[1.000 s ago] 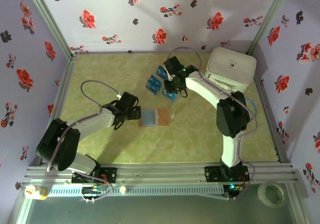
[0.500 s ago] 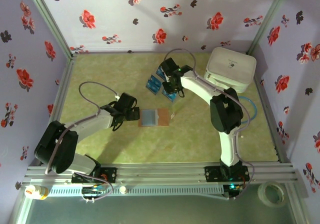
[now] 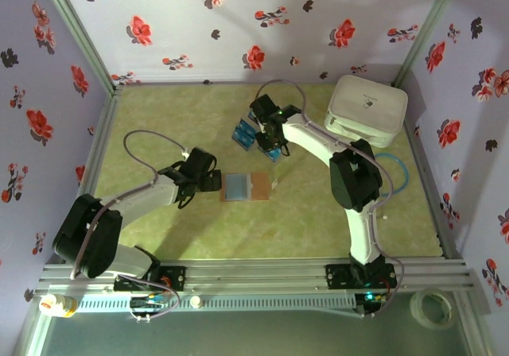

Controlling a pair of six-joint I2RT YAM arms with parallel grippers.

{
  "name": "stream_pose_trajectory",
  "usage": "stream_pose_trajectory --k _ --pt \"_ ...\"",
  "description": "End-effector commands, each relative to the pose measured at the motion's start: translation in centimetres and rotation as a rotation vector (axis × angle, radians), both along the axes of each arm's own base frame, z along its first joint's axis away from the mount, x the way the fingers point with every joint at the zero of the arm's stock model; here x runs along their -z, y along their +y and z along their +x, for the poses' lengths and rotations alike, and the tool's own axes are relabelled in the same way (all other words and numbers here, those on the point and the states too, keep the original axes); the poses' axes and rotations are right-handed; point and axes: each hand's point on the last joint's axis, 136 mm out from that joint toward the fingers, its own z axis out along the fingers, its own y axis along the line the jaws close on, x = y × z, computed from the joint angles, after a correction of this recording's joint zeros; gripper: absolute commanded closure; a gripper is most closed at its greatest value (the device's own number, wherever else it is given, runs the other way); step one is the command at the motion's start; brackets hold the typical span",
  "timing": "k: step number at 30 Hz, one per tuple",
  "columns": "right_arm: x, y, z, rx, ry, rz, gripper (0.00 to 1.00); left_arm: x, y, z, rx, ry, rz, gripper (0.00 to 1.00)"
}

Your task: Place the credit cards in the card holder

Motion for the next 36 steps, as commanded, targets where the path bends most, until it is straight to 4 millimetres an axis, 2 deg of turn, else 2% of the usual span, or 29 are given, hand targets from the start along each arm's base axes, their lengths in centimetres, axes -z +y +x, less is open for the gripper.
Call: stream_pose_trajectory --k 1,17,29,36 --pt "0.3 -0.3 -0.6 -0.014 0.011 -0.039 0.67 -0.2 0.3 0.1 -0.017 -0.012 -0.016 0.0" --pt "1.5 -0.4 -1.5 -0.016 0.045 -0.039 0.7 0.5 0.3 0.2 -0.021 -0.003 -0.017 0.0" --pt "0.3 0.0 -1.2 -0.027 0.022 -0.019 0.74 0.8 0.2 0.3 -0.018 0.005 -0.02 0.0" --pt "0.5 0.5 -0.9 -0.034 0.033 -0.006 0.75 0.9 0.1 0.2 -0.018 0.008 -0.022 0.0"
